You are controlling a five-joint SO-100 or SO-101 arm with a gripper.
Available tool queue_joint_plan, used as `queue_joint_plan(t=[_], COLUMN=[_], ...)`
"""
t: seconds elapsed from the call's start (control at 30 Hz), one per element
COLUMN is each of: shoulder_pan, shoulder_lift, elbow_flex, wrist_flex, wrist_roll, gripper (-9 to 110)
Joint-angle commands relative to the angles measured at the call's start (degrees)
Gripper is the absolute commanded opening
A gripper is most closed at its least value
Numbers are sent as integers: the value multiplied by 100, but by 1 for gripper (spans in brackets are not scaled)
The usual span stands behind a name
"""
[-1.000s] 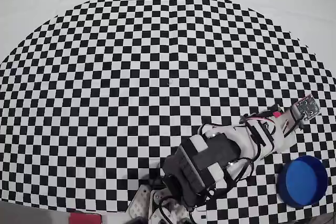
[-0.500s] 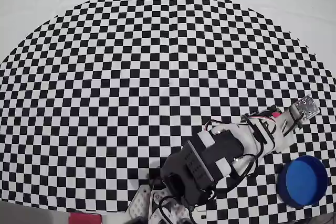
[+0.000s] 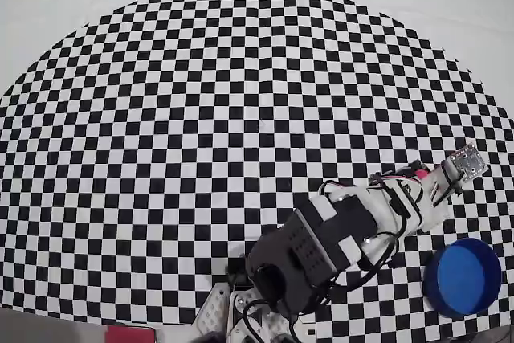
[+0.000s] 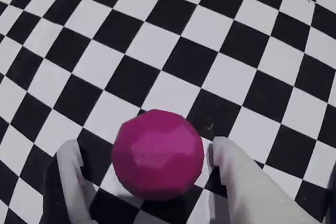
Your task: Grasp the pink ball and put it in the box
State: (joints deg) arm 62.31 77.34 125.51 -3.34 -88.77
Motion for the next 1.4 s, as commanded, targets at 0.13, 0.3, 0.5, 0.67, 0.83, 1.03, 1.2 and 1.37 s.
queue_joint_plan(t=[0.13, 0.3, 0.5, 0.67, 0.83, 1.03, 1.2, 1.37], shoulder_pan=[9, 44, 53, 53, 53, 70, 97, 105], shoulder_lift=[18, -53, -123, -211, -264, -325, -396, -431], elbow_flex=[-220, -281, -387, -510, -571, -580, -571, -563], wrist_flex=[-44, -44, -44, -44, -44, -44, -44, -44], wrist_roll=[9, 9, 9, 9, 9, 9, 9, 0], gripper=[29, 29, 29, 29, 29, 29, 29, 29])
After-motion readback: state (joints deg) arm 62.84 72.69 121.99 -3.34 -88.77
